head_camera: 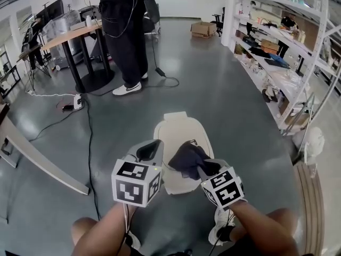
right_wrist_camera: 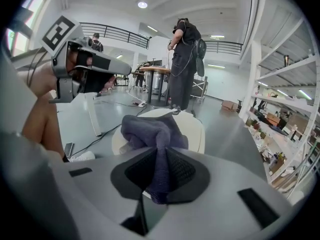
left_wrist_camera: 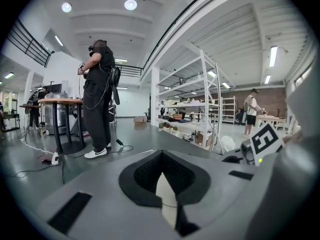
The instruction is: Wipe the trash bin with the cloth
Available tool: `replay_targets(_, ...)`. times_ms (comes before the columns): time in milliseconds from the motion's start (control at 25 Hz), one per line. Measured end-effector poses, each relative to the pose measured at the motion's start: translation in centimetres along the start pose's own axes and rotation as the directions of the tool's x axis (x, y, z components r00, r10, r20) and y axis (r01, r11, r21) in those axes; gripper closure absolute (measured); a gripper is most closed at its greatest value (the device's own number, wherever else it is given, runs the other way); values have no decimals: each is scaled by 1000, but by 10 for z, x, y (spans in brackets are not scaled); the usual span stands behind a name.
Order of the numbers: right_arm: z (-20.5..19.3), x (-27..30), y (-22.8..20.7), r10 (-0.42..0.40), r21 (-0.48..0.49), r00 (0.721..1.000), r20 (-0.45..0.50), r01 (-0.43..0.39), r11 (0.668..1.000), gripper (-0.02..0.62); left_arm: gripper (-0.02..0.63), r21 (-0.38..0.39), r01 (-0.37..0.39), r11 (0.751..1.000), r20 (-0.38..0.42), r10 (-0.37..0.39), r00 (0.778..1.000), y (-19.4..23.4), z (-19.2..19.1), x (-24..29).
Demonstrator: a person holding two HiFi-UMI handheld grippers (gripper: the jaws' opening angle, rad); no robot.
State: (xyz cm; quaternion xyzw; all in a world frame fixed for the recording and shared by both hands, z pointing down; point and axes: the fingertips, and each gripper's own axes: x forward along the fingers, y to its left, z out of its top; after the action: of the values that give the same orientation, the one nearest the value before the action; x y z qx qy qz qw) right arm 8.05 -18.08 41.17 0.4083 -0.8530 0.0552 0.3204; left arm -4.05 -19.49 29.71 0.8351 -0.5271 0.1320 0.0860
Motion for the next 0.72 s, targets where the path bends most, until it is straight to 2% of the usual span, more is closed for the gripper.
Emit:
replay_targets(560, -24, -11, -45, -113, 49, 993, -44, 116, 992, 543, 606, 3, 39, 999, -4, -39, 999, -22, 1, 14)
replay_targets(720, -17, -18, -48, -121, 67, 993, 10, 120, 990, 543, 606, 2, 34, 999, -7, -34, 999, -23, 1, 13)
